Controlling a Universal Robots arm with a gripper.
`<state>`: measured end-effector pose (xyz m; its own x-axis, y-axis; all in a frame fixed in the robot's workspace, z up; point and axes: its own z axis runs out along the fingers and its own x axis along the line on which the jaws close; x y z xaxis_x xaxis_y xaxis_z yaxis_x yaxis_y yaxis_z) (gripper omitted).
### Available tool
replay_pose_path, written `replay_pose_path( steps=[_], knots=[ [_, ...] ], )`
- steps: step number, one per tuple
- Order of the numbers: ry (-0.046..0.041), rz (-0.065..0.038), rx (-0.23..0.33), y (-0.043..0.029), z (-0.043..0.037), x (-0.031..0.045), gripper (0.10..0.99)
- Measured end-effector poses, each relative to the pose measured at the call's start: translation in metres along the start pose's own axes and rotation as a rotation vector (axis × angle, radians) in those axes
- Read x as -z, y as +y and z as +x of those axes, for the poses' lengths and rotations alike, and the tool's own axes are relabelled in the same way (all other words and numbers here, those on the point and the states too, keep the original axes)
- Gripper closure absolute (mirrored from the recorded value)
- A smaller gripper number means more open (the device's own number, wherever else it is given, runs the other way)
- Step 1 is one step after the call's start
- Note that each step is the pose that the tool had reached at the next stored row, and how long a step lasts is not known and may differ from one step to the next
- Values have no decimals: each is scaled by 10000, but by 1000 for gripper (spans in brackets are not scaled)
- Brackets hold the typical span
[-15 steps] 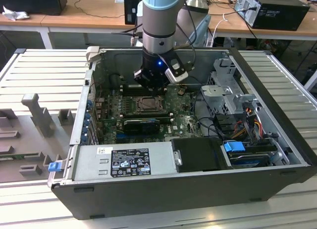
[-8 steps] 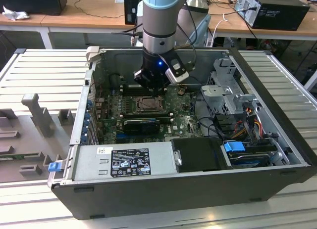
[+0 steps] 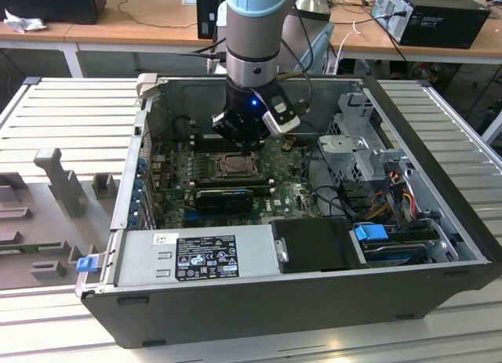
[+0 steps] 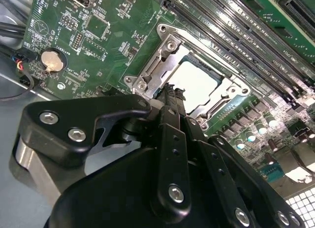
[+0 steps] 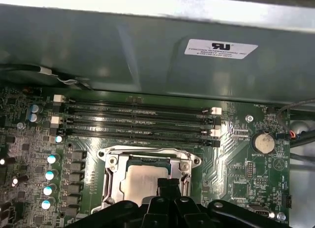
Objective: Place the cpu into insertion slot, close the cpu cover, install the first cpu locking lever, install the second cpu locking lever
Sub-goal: 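Install the second cpu locking lever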
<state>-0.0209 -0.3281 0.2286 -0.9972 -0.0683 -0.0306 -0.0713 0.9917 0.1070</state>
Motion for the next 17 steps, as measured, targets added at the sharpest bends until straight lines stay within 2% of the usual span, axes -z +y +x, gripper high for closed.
replay_pose_path(
  steps=[8, 17],
  knots=[
    [-1, -2, 3, -4, -1, 38, 980],
    [-1, -1, 0, -77, 4, 47, 980]
  ],
)
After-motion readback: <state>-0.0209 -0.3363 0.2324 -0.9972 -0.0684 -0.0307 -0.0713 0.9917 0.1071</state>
